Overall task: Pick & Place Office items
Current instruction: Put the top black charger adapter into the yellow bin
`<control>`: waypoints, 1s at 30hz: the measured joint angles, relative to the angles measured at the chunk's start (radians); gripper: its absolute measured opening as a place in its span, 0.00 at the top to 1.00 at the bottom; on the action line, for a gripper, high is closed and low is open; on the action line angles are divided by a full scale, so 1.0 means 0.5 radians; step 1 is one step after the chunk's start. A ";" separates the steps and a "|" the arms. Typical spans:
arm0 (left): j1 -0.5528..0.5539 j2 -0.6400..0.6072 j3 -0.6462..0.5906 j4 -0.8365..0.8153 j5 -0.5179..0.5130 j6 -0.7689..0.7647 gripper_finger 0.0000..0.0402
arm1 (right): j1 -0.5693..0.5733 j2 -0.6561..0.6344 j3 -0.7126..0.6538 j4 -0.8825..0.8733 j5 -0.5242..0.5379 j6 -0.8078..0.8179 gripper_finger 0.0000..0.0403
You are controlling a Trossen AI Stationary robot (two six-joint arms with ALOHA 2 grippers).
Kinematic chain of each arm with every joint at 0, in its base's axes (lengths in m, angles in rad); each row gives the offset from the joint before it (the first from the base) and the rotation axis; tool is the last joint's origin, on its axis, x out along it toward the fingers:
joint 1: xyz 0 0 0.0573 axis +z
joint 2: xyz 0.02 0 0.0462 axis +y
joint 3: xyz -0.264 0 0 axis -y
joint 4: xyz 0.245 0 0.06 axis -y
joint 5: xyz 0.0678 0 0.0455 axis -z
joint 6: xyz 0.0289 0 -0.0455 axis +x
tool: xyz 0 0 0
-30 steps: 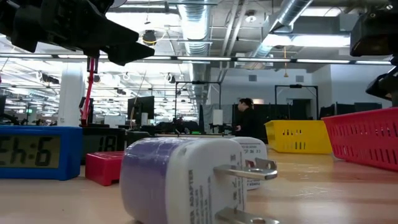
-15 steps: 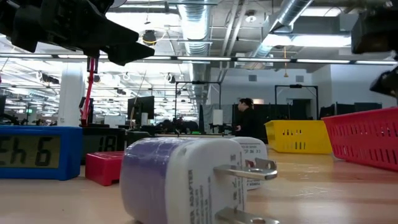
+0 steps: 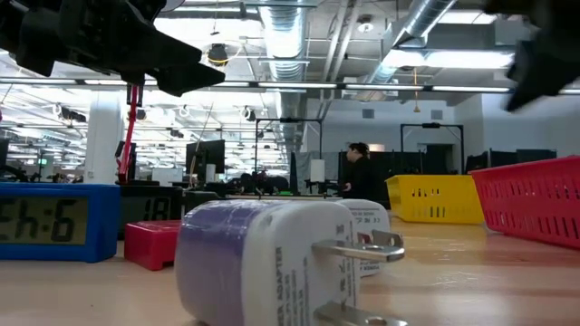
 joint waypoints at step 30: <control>0.072 0.080 0.287 -1.136 -0.466 -0.956 0.08 | -0.823 0.331 0.002 0.852 -0.116 -0.637 0.35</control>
